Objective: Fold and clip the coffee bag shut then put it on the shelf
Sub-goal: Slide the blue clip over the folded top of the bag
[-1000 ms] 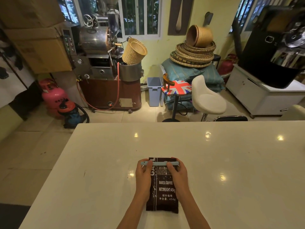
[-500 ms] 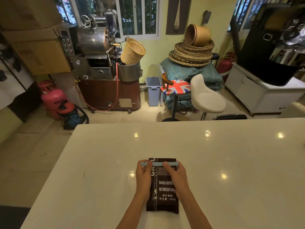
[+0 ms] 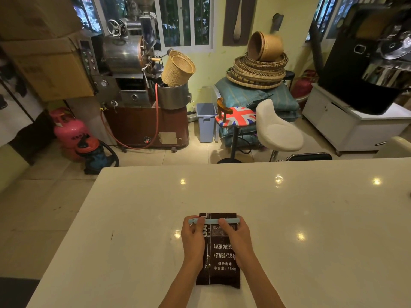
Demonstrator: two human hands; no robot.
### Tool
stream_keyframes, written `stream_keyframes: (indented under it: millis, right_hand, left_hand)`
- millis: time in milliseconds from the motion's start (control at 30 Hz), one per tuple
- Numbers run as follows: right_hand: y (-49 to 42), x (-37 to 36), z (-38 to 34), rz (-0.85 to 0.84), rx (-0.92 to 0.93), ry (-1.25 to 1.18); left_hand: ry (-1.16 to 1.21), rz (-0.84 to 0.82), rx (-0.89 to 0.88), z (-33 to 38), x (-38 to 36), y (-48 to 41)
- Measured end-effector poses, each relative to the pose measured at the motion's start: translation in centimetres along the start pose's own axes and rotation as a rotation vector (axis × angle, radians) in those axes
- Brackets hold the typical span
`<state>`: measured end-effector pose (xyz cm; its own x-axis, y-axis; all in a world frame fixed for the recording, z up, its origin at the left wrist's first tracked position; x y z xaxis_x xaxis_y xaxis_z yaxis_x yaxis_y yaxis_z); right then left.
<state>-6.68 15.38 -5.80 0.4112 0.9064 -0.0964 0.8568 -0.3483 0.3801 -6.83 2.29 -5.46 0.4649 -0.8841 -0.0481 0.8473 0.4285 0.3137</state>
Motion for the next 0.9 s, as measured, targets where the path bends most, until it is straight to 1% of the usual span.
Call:
stream_keyframes:
  millis: [200, 300, 333, 400, 467, 500, 533, 600, 667, 700, 800, 900]
  right_hand:
    - [0.3, -0.1, -0.1, 0.004, 0.032, 0.005]
    - [0.4, -0.1, -0.1, 0.003, 0.024, -0.022]
    - [0.4, 0.0, -0.2, 0.003, 0.024, -0.028]
    - [0.2, 0.2, -0.2, 0.019, 0.033, -0.036]
    - [0.0, 0.3, -0.2, 0.044, 0.053, -0.017]
    - [0.0, 0.2, -0.3, 0.044, 0.079, 0.005]
    - [0.0, 0.1, -0.6, 0.019, 0.116, 0.042]
    - [0.1, -0.5, -1.4, -0.111, 0.203, 0.150]
    - [0.7, -1.4, -2.1, -0.227, 0.256, 0.269]
    - [0.9, -1.7, -2.2, -0.222, 0.265, 0.294]
    - [1.4, -1.7, -2.6, -0.017, 0.334, 0.313]
    - [1.2, -1.5, -3.7, 0.072, 0.387, 0.383]
  left_hand:
    - [-0.079, 0.035, -0.059, 0.3, -0.1, -0.1]
    - [-0.068, 0.008, -0.027, 0.5, -0.1, 0.0]
    - [-0.062, -0.023, -0.012, 0.4, -0.1, 0.0]
    - [-0.059, -0.135, 0.020, 0.3, 0.0, 0.3]
    - [-0.122, -0.262, 0.036, 0.1, -0.1, 0.9]
    - [-0.171, -0.289, 0.021, -0.1, -0.1, 1.1]
    - [-0.206, -0.281, -0.011, -0.2, 0.0, 1.2]
    - [-0.210, -0.206, -0.063, -0.2, 0.7, 0.9]
    - [-0.203, -0.142, -0.058, 0.0, 1.2, 0.5]
    - [-0.208, -0.129, -0.062, 0.3, 1.3, 0.5]
    - [-0.206, -0.101, -0.110, 1.5, 0.9, 0.9]
    - [-0.212, -0.141, -0.116, 2.5, 0.5, 1.3]
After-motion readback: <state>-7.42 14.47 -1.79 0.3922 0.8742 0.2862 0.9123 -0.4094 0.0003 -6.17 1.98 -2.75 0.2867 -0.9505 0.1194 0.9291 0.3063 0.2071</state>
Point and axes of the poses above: each hand's wrist, its own y-axis away from the middle knuckle, its own x-axis out of the back of the hand, z = x × y, the point moved 2 cm from there along -y, towards the middle knuckle, and after that the axes turned 8 degrees about z, right-handed, at the moved point
